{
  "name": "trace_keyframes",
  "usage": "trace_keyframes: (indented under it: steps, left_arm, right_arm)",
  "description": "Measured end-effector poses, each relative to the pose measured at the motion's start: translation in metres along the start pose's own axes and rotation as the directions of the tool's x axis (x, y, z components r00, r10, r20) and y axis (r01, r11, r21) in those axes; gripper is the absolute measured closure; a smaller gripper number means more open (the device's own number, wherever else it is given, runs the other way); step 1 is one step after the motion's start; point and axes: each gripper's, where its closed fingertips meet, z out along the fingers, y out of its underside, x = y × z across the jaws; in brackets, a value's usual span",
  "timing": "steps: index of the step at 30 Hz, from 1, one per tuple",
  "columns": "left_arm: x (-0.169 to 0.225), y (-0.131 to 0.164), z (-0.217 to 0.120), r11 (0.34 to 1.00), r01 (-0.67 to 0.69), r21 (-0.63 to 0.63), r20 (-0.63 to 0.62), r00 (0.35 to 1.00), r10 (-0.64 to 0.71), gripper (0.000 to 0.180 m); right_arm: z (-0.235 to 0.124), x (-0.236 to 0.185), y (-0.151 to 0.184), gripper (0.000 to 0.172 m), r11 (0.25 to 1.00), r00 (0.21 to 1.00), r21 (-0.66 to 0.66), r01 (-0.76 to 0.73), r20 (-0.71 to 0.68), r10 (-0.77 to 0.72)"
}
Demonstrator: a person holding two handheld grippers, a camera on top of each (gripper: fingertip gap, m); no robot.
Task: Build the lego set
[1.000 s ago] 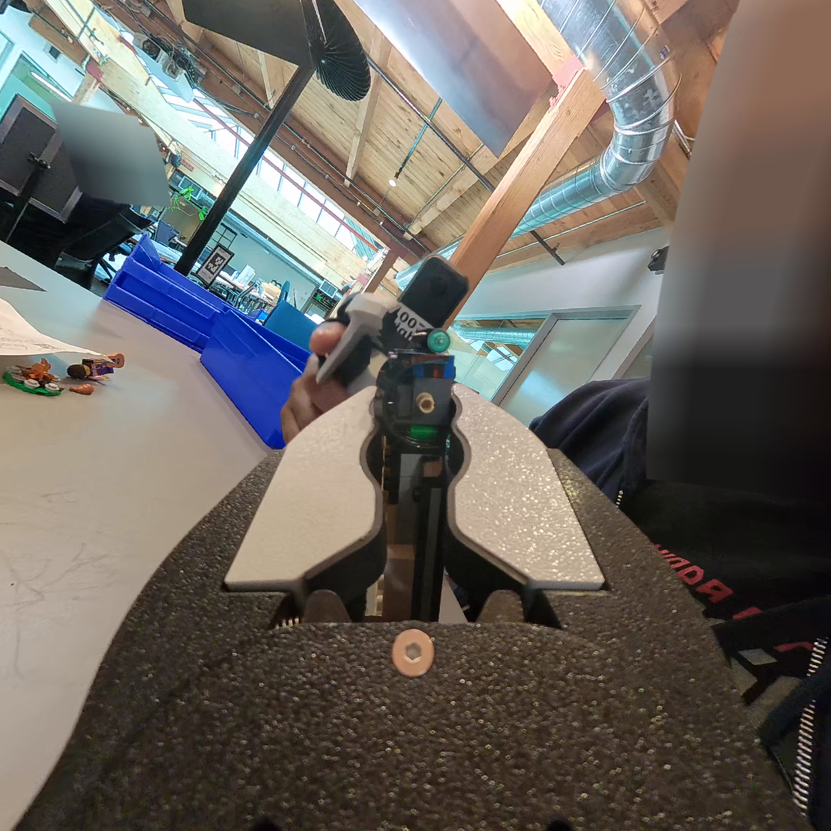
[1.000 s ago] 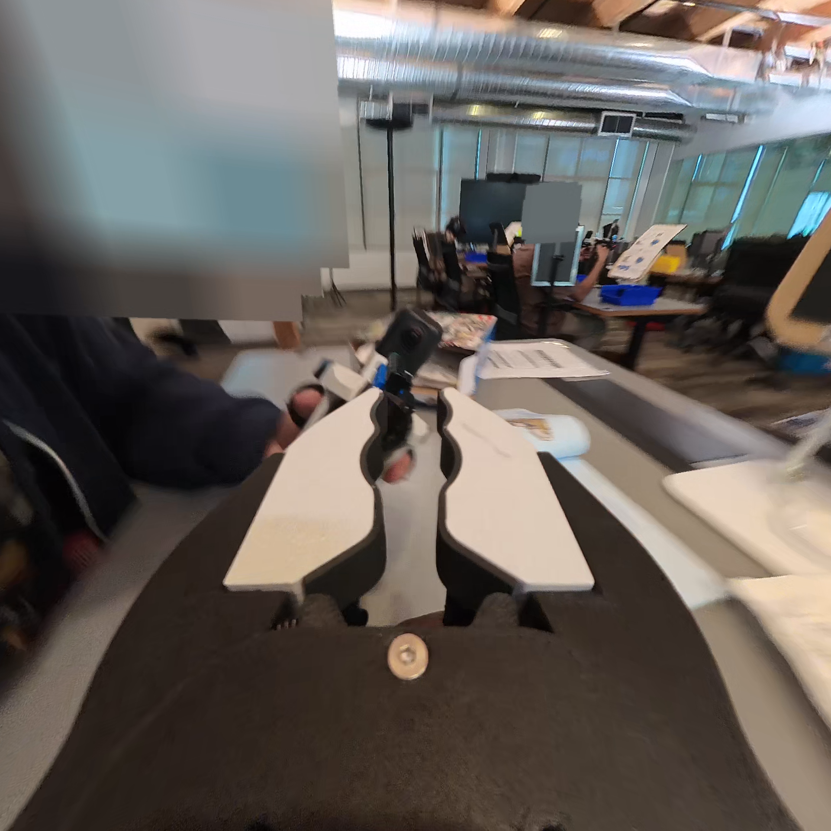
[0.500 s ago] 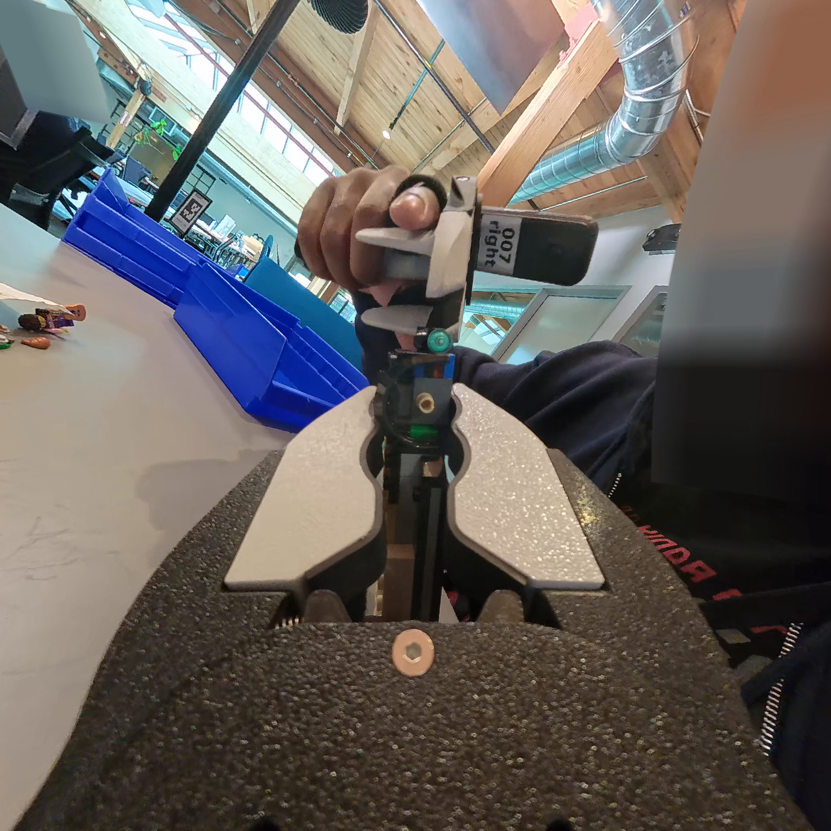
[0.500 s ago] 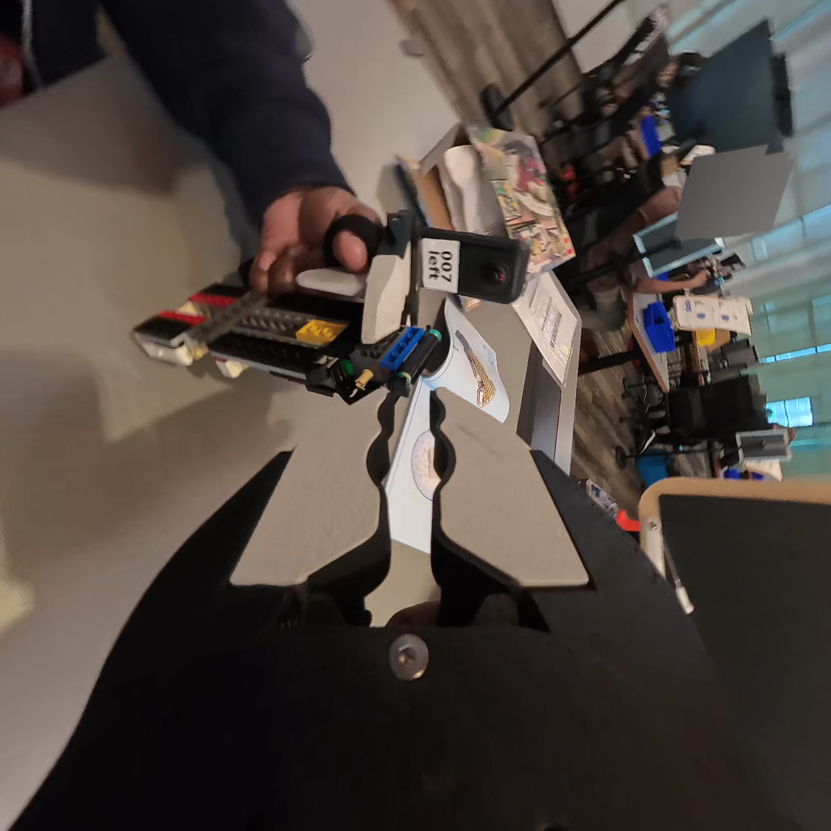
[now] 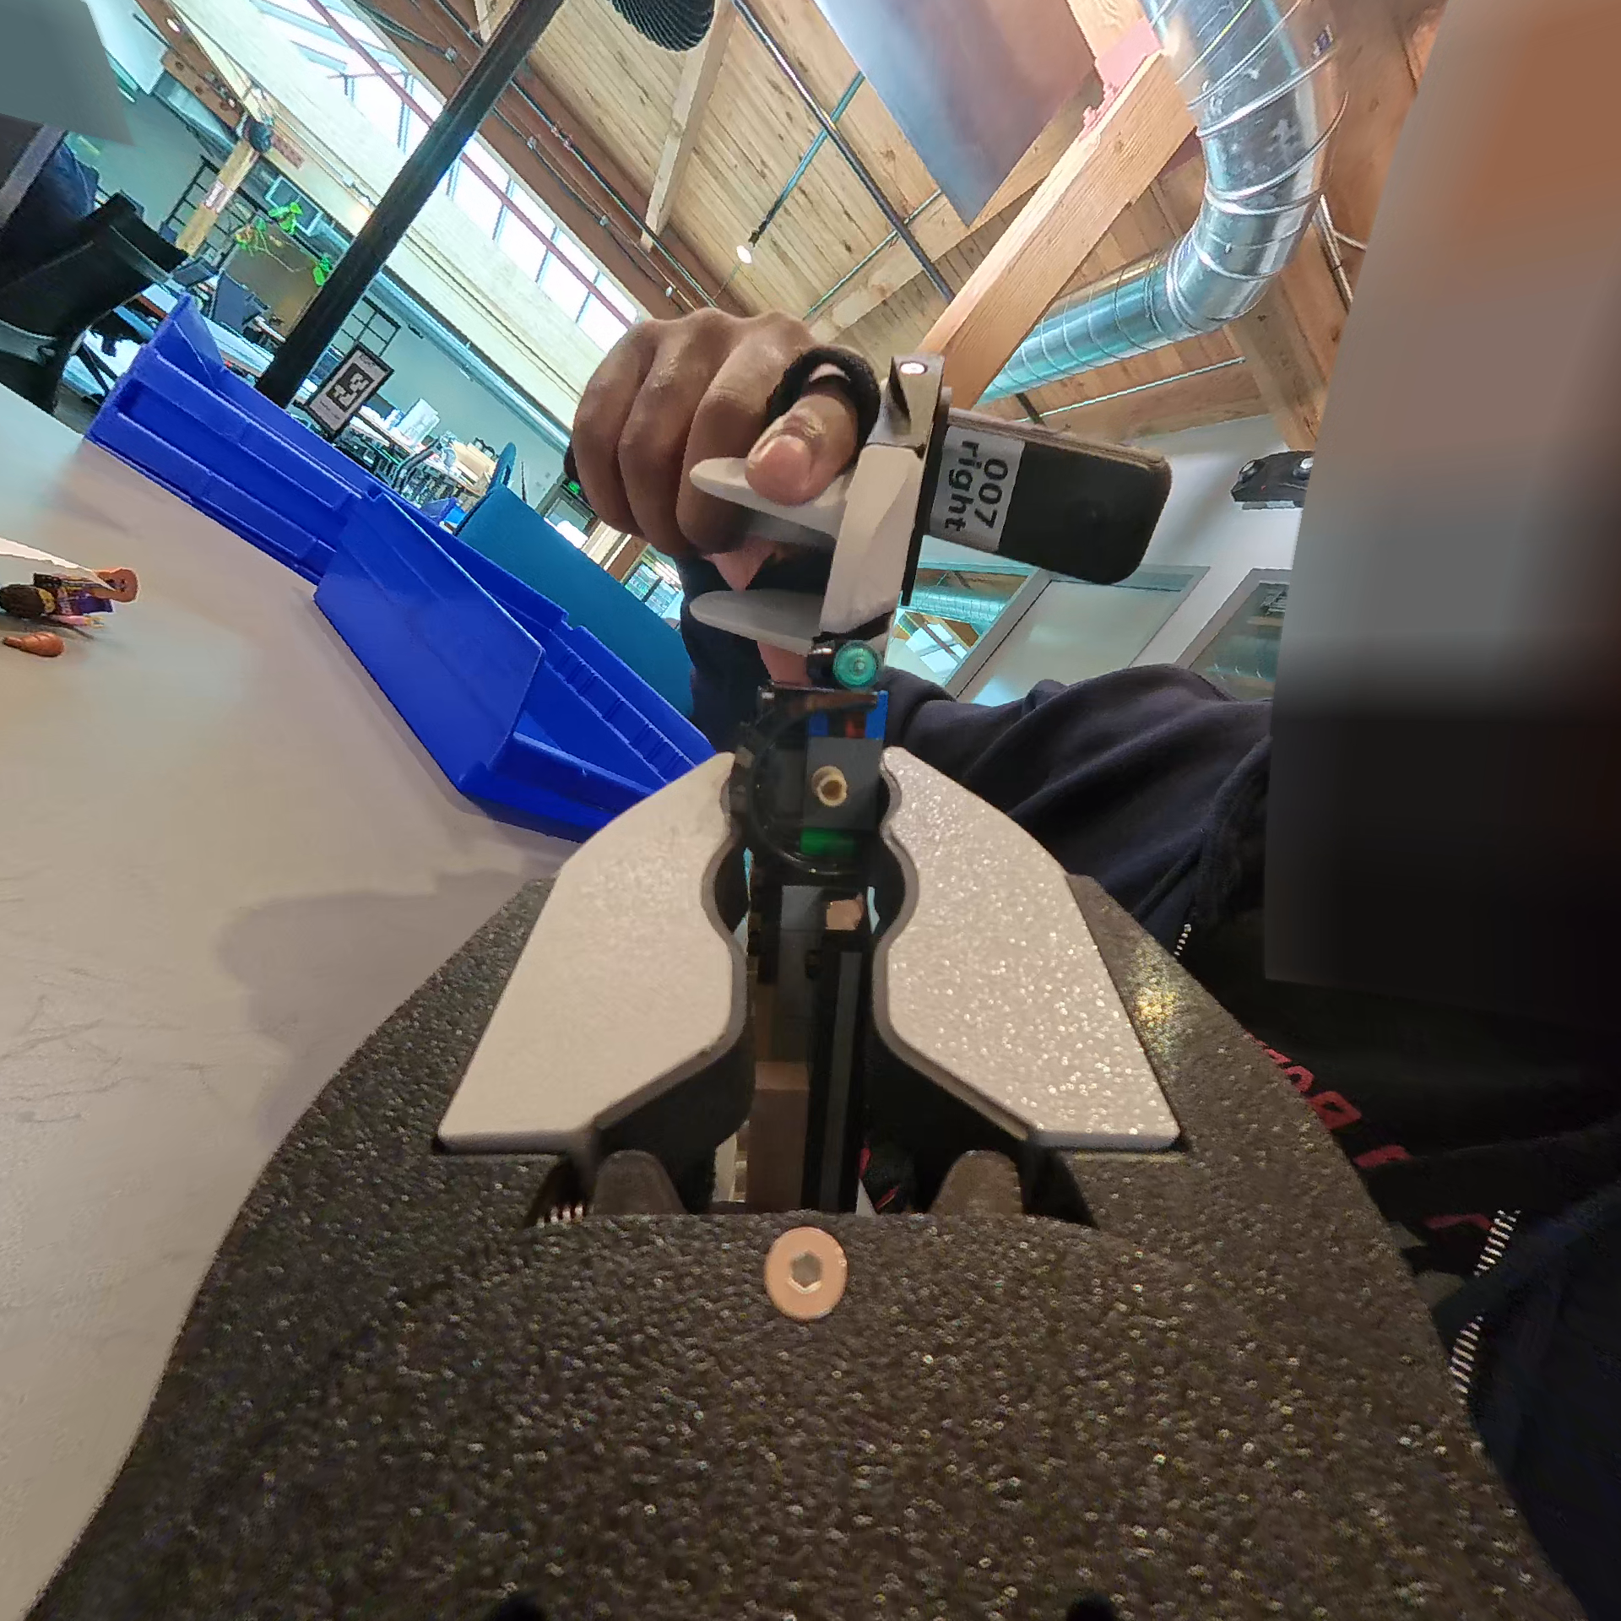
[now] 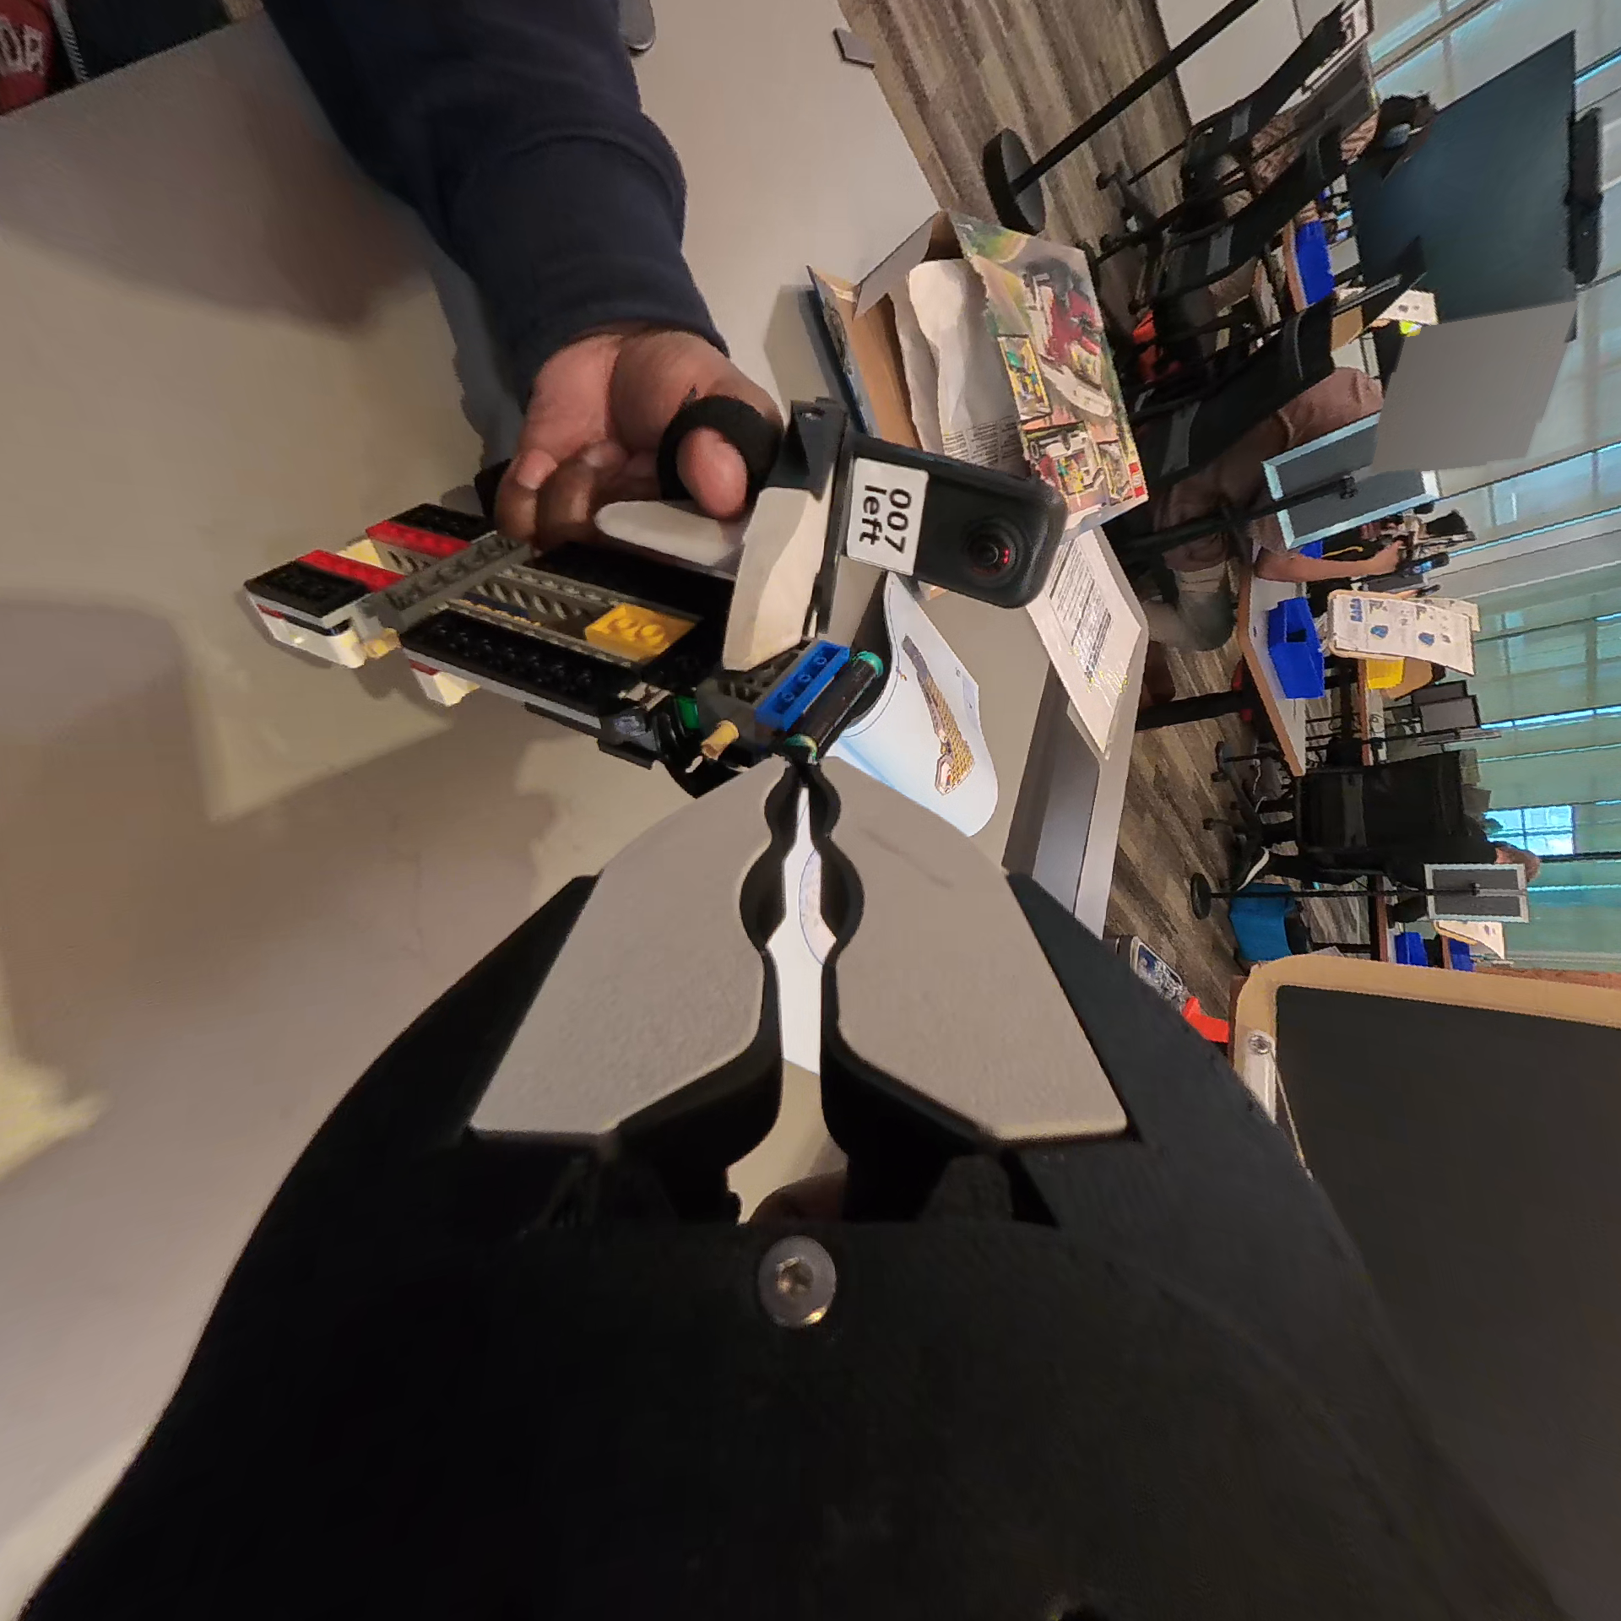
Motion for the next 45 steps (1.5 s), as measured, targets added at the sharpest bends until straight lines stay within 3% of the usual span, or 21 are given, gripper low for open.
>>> trace_keyframes:
  steps: [11, 20, 31, 45]
  left_arm:
    - [-0.003, 0.004, 0.001, 0.999, 0.039, -0.006, -0.005, 0.999, -0.039, 0.155]
    - [-0.006, 0.006, 0.000, 0.998, 0.058, -0.017, 0.001, 0.998, -0.058, 0.155]
    - [-0.008, 0.004, -0.001, 0.998, 0.067, -0.008, 0.018, 0.998, -0.067, 0.155]
    - [-0.010, 0.010, 0.000, 0.997, 0.062, -0.046, 0.029, 0.998, -0.061, 0.155]
  right_arm:
    - [0.001, -0.004, 0.003, 0.169, 0.998, 0.995, 0.027, -0.059, -0.082, 0.061]
    - [0.003, -0.007, 0.007, 0.167, 0.999, 0.997, -0.027, -0.020, -0.079, 0.018]
    - [0.004, -0.005, 0.010, 0.169, 0.988, 0.978, -0.044, -0.146, -0.155, 0.138]
    - [0.004, -0.011, 0.010, 0.169, 0.978, 0.970, -0.034, -0.207, -0.139, 0.201]
